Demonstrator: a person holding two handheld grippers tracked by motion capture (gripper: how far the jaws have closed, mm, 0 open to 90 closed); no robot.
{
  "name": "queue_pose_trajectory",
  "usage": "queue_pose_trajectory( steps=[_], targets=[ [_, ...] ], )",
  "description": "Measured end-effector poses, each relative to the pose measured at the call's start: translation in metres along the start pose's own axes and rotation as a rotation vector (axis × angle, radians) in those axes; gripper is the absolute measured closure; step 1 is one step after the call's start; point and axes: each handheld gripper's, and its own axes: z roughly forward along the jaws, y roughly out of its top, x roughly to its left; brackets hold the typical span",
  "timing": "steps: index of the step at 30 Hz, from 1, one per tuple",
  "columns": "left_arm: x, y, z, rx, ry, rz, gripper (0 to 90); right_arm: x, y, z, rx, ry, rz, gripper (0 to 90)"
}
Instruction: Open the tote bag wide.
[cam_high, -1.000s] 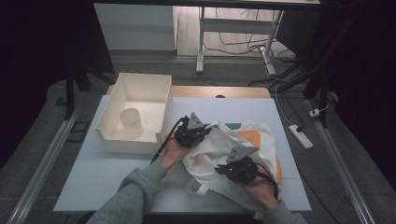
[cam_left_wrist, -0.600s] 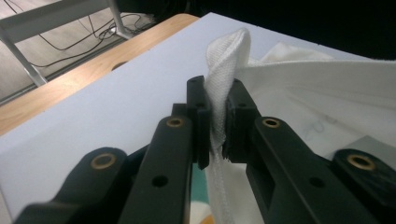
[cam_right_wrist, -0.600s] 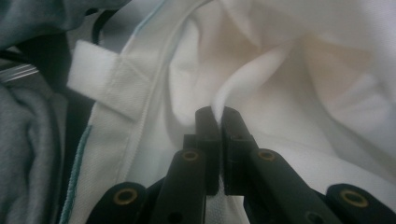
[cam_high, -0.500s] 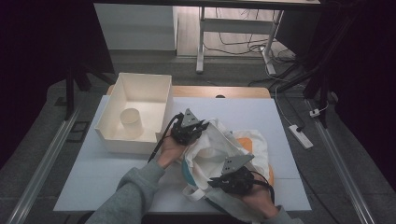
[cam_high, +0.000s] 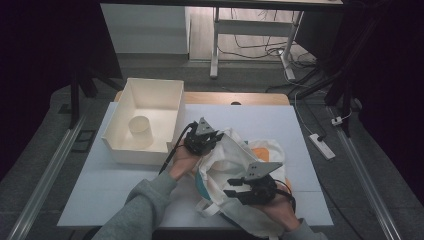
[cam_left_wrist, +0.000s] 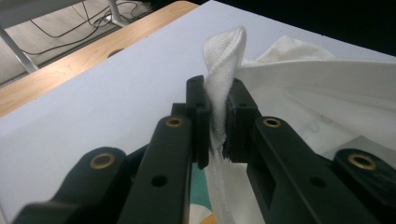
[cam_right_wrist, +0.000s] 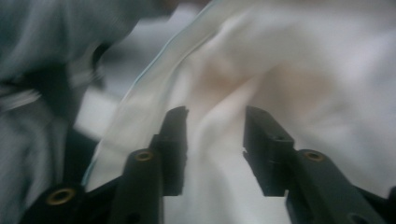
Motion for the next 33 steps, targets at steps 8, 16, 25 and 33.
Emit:
queue_pose_trajectory(
  steps=[8,16,25,33],
  targets=[
    [-0.001,-0.001,0.002,0.016,-0.012,0.009,81.3,-0.023,-0.001,-0.007,0.044,-0.282,0.021,51.8],
    [-0.001,-0.003,0.006,0.052,-0.032,0.017,80.9,-0.036,-0.008,0.013,0.217,-0.442,-0.049,57.8],
    [0.001,-0.004,0.007,0.054,-0.044,0.008,80.7,-0.038,-0.012,0.023,0.295,-0.409,-0.049,89.9],
    [0.001,-0.004,0.008,0.053,-0.049,0.012,80.3,-0.067,-0.008,0.016,0.254,-0.551,-0.025,90.0]
  ],
)
